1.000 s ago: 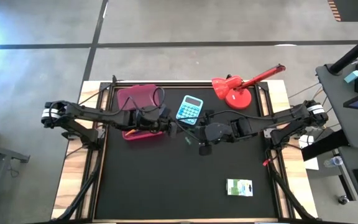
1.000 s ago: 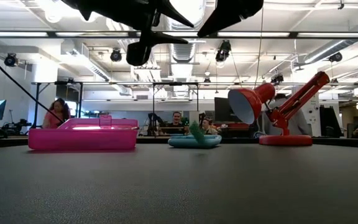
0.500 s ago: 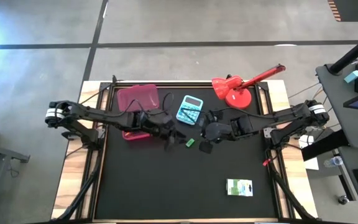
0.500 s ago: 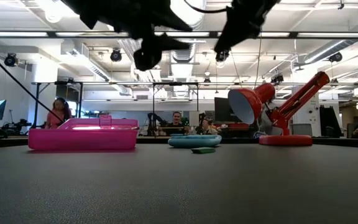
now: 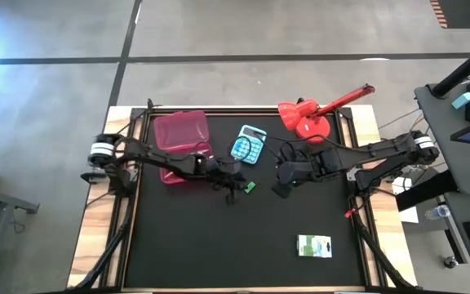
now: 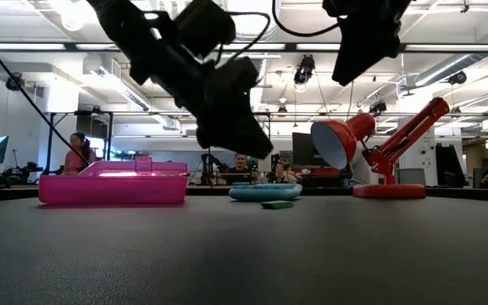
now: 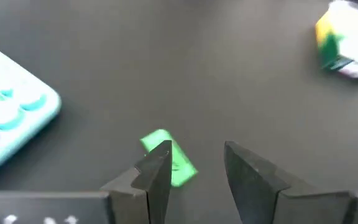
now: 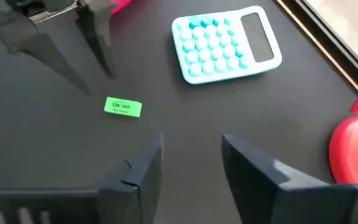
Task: Pack school essentials
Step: Put the green eraser into the pink supply box
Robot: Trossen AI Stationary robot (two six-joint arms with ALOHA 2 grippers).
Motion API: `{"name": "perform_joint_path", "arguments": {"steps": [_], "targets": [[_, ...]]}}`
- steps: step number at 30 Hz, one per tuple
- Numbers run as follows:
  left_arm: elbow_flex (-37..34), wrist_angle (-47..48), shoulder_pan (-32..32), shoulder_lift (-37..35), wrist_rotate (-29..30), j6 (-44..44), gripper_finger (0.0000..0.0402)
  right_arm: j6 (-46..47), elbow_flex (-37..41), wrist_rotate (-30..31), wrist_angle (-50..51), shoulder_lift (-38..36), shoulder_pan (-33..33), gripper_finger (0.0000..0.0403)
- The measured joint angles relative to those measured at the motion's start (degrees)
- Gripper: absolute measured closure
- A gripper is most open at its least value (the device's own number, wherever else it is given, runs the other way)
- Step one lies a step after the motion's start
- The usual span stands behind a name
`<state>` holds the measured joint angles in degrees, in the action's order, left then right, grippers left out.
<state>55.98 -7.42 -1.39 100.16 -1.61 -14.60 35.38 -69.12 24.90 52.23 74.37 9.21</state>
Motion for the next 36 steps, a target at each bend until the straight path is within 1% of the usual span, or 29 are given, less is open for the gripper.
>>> {"name": "perform_joint_path", "arguments": {"steps": [2, 4, 8, 12, 13, 22, 26, 30, 36], "targets": [[0.2, 0.1, 0.0, 1.3, 1.9, 4.1, 0.0271, 0.6, 0.1, -0.2, 0.4, 0.2, 0.0, 0.0236], [0.6, -0.2, 0.0, 2.8, 2.3, 6.3, 0.0271, 0.7, 0.2, -1.2, 0.3, 0.4, 0.0, 0.0225], [0.7, -2.2, 0.3, 4.9, 3.1, 6.0, 0.0271, 0.8, 0.3, -1.4, 0.8, 0.6, 0.0, 0.0216], [0.7, -4.1, 0.8, 6.2, 8.1, 6.1, 0.0271, 0.8, 0.5, -1.4, 1.2, 0.7, 0.0, 0.0216], [0.7, -4.7, 0.8, 6.6, 8.6, 6.1, 0.0271, 0.8, 0.6, -1.4, 1.2, 0.7, 0.0, 0.0216], [1.7, -4.4, 1.7, 10.4, 9.1, 5.9, 0.0271, 0.6, 0.7, -1.4, 1.6, 0.7, 0.0, 0.0218], [3.0, -4.4, 2.0, 11.2, 8.8, 2.5, 0.0269, 0.6, 0.8, -1.5, 1.7, 0.7, 0.0, 0.0218], [3.7, -4.5, 2.0, 11.6, 8.8, 1.4, 0.0247, 0.5, 1.3, -1.6, 1.6, 0.7, 0.0, 0.0218], [3.6, -4.5, 2.0, 11.6, 8.8, 1.5, 0.0192, 0.6, 2.9, -3.0, 1.6, 0.7, 0.0, 0.0220]]}}
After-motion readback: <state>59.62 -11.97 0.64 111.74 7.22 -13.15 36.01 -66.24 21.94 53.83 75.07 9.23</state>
